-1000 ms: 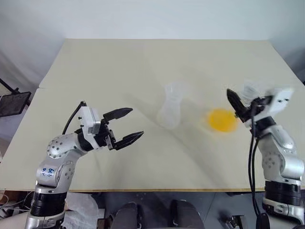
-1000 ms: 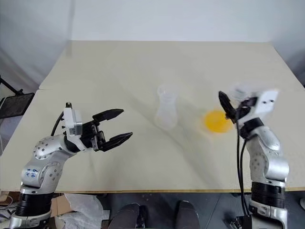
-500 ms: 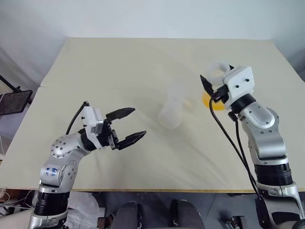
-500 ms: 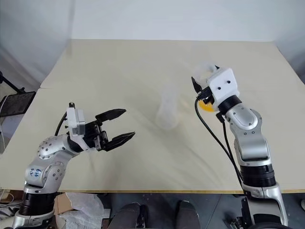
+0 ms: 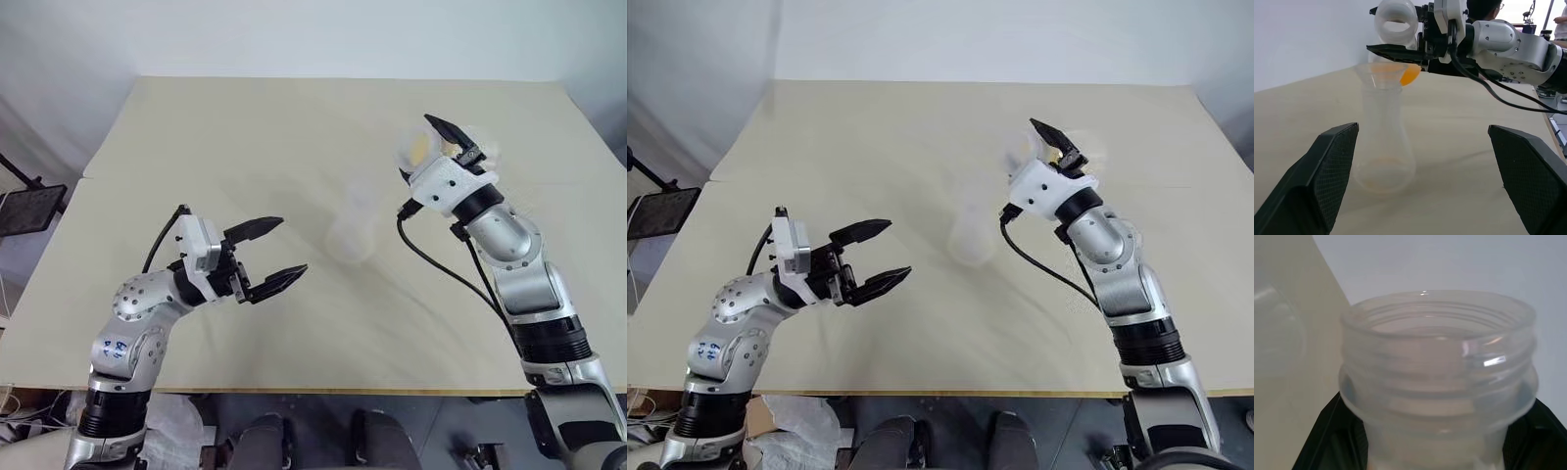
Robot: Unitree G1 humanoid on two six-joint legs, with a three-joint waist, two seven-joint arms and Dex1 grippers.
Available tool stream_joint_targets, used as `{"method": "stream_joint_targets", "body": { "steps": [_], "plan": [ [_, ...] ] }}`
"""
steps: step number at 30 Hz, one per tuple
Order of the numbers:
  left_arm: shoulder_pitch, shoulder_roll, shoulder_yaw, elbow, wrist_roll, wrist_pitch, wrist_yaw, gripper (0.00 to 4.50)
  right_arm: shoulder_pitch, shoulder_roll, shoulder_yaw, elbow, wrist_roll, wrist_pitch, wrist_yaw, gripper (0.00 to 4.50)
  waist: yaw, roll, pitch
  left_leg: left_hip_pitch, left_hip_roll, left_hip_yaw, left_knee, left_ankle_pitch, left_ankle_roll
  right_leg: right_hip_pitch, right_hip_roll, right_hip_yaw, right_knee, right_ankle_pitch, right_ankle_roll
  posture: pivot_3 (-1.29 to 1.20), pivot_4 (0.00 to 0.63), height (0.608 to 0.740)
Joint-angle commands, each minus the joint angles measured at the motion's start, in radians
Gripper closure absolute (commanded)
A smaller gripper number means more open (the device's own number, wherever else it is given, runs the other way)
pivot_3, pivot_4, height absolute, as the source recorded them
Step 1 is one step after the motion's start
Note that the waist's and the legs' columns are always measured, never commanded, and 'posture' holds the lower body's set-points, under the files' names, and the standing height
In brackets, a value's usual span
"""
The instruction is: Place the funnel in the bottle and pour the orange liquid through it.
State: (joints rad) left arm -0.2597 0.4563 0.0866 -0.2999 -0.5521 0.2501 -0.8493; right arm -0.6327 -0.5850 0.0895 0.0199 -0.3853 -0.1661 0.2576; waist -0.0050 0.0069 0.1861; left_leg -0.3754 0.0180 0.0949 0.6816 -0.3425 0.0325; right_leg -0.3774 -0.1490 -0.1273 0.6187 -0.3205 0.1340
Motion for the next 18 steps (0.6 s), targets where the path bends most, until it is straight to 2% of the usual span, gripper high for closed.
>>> {"method": "stream_joint_targets", "body": {
  "steps": [1, 18],
  "plan": [
    [-0.012, -0.009, -0.009, -0.011, 0.003, -0.018, 0.007, 0.00, -0.039, -0.024, 0.005, -0.023, -0.091, -0.055, -0.063, 1.87, -0.001, 0.000, 0.000, 0.000, 0.000, 0.000, 0.000, 0.000, 0.000, 0.000, 0.000, 0.000, 0.000, 0.000, 0.000, 0.00, 0.150, 0.740],
    [-0.028, -0.050, -0.024, 0.012, 0.062, -0.061, 0.070, 0.00, -0.086, -0.026, 0.061, 0.023, -0.288, -0.102, -0.141, 1.87, 0.000, 0.000, 0.000, 0.000, 0.000, 0.000, 0.000, 0.000, 0.000, 0.000, 0.000, -0.001, 0.000, 0.000, 0.000, 0.00, 0.150, 0.740]
  ]
}}
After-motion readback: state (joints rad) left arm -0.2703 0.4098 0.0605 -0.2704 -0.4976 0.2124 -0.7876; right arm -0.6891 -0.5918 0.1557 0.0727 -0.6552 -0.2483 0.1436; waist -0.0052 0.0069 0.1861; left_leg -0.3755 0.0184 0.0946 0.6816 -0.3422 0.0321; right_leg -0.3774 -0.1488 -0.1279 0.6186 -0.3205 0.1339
